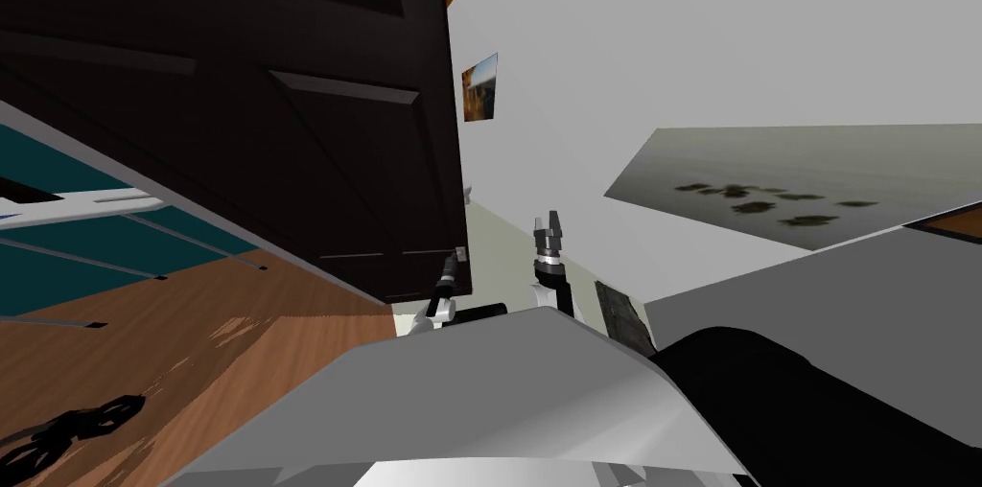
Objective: Push the door open
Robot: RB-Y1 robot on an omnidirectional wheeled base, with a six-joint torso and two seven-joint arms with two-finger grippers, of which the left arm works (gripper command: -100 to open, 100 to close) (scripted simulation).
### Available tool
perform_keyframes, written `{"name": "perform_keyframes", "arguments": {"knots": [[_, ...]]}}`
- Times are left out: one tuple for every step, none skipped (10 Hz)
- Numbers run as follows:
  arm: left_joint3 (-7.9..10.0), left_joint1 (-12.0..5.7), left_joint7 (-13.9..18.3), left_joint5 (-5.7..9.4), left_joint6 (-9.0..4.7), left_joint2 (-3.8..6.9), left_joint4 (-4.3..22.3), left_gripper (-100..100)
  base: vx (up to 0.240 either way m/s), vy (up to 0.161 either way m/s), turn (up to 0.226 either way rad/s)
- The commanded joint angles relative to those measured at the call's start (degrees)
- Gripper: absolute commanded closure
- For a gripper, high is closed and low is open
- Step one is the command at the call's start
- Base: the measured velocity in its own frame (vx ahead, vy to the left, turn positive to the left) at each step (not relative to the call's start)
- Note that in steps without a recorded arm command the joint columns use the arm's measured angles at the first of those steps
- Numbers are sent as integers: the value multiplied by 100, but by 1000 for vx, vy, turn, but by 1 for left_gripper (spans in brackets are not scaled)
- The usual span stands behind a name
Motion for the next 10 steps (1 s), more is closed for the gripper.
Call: {"name": "perform_keyframes", "arguments": {"knots": [[-1, 0, 0, 0, 0, -1, 0, 100, 0, 0, 0], [-105, -50, 72, -51, 0, 96, 63, -100, -7, 33, 304], [-200, -96, 138, -97, 0, 144, 120, -100, -38, 60, 293], [-274, -132, 189, -133, 0, 160, 164, -100, -53, 56, 307], [-353, -170, 244, -172, -1, 158, 212, -100, -49, 48, 229], [-434, -210, 300, -211, -1, 139, 260, -100, -66, 46, 272], [-515, -248, 356, -250, -1, 101, 309, -100, -84, 10, 326], [-554, -267, 383, -269, -1, 76, 332, -100, -80, -11, 166], [-554, -267, 383, -269, -1, 76, 332, -100, -43, -13, 5], [-663, -320, 458, -322, -2, -21, 397, -100, -89, -33, 196]]}}
